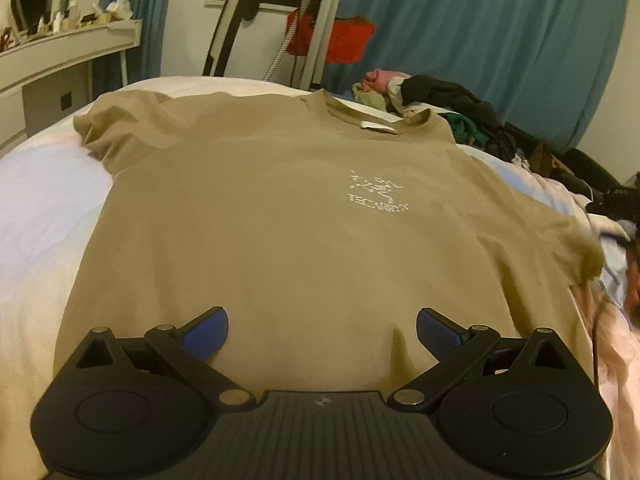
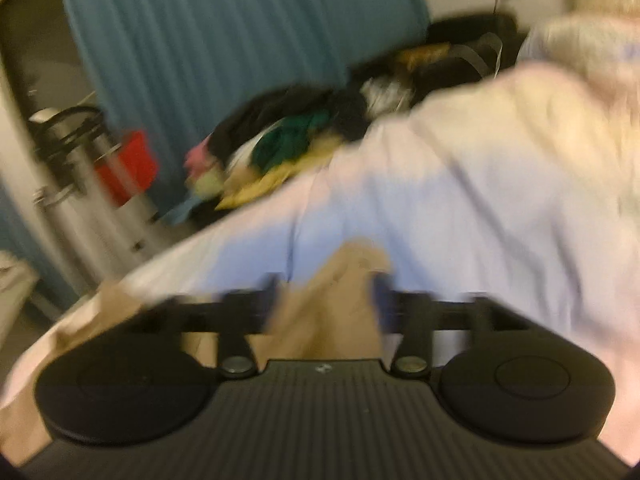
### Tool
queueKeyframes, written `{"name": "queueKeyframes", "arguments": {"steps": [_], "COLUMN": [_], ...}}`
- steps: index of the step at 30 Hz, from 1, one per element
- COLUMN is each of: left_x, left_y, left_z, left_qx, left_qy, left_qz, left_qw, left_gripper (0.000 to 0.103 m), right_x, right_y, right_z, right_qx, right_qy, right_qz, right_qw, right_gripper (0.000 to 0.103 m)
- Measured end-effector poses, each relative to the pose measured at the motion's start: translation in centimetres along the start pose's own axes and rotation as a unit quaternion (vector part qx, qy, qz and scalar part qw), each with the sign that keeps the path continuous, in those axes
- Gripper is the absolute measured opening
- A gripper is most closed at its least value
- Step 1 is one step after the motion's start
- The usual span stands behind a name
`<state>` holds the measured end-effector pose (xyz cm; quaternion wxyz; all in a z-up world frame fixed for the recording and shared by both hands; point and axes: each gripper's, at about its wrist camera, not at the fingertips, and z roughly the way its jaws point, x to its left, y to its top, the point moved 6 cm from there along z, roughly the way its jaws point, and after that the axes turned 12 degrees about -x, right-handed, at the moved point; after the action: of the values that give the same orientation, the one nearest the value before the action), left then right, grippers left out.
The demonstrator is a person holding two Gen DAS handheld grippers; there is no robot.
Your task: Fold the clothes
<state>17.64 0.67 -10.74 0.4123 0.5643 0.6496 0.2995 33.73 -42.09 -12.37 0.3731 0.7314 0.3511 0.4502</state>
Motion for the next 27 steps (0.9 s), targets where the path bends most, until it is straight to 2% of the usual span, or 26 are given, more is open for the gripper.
{"name": "queueKeyframes", "arguments": {"steps": [4,9,14,17,20,21,22,24,26,27], "left_x": [-1.0,-2.5,-5.3,-7.3,-9.8,-10.7,-11.4,-12.4,-13.4,-13.8], "left_y": [-0.2,-0.8,-2.4,-4.7,-7.8,-8.8,-9.4,-10.2,-10.8,-10.9], "left_z": [-1.4,-4.1,-7.8,-9.7,-10.6,-10.8,-10.9,-11.1,-11.2,-11.1], "left_qx": [-0.003,0.004,0.028,0.078,0.142,0.151,0.152,0.151,0.149,0.147], "left_qy": [-0.016,-0.042,-0.097,-0.159,-0.218,-0.23,-0.237,-0.25,-0.262,-0.268], "left_qz": [0.012,0.027,0.058,0.037,0.028,0.048,0.06,0.073,0.082,0.082], "left_qw": [0.9998,0.9987,0.9933,0.9836,0.9651,0.9601,0.9575,0.9538,0.9501,0.9485], "left_gripper": [0.101,0.1,0.098,0.093,0.089,0.086,0.079,0.074,0.061,0.047], "right_x": [-0.4,0.9,1.9,1.1,-0.2,-0.7,-1.0,-1.8,-2.3,-2.4], "right_y": [-3.4,-5.1,-5.7,-5.7,-5.0,-4.8,-4.7,-4.7,-4.7,-4.8], "right_z": [-7.9,-17.7,-24.0,-25.8,-26.1,-26.1,-25.9,-25.5,-25.2,-25.1], "right_qx": [0.039,0.07,0.051,0.039,0.031,0.028,0.028,0.028,0.029,0.029], "right_qy": [0.034,0.049,0.082,0.086,0.081,0.076,0.072,0.064,0.061,0.062], "right_qz": [0.004,0.012,0.031,0.058,0.092,0.102,0.11,0.127,0.14,0.145], "right_qw": [0.999,0.996,0.995,0.994,0.992,0.992,0.991,0.989,0.988,0.987], "right_gripper": [0.082,0.082,0.082,0.082,0.082,0.083,0.083,0.083,0.083,0.083]}}
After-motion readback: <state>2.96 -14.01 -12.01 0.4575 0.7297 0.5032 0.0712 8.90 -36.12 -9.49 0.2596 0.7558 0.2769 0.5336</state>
